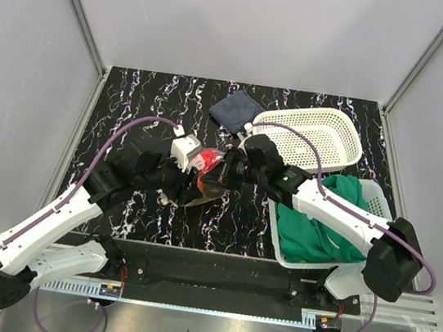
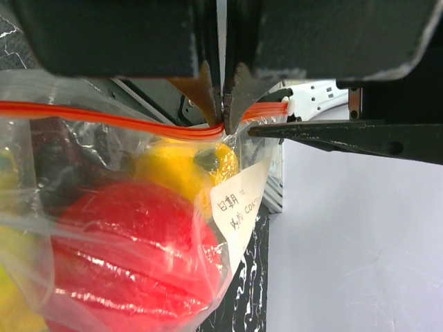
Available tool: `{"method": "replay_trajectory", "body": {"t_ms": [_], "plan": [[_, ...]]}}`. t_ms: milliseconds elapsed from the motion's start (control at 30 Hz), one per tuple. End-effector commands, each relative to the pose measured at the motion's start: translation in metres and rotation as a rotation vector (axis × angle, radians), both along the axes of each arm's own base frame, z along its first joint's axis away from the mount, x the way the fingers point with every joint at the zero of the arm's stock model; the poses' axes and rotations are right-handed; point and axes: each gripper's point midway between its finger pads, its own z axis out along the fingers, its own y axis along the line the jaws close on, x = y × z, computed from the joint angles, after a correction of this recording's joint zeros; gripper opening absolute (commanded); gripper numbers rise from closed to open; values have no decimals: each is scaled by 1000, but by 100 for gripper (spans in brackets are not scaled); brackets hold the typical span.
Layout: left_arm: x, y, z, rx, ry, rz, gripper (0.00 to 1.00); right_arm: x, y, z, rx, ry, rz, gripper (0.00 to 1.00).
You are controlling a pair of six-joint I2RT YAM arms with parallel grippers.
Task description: Open the zip-top bag and remove the fake food
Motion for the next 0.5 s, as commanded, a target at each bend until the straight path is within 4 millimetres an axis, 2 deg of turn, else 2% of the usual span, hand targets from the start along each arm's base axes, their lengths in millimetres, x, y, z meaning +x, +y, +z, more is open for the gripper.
{"method": "replay_trajectory", "body": {"t_ms": [0, 100, 300, 400, 433, 467], "plan": [[9, 7, 4, 32, -47, 37, 60, 5, 7, 23, 53, -35, 29, 0], [12, 13, -4, 79, -53, 52, 60, 10, 6, 27, 56, -41, 10, 0], [23, 18, -4, 130, -81, 74, 53, 14, 8, 39, 79, -39, 7, 0], [26, 16, -2, 140, -86, 74, 43, 15, 7, 41, 84, -39, 10, 0], [29, 17, -3, 152, -86, 81, 37, 15, 7, 43, 86, -43, 12, 0], [30, 20, -4, 167, -86, 95, 25, 16, 5, 44, 85, -49, 12, 0]]}}
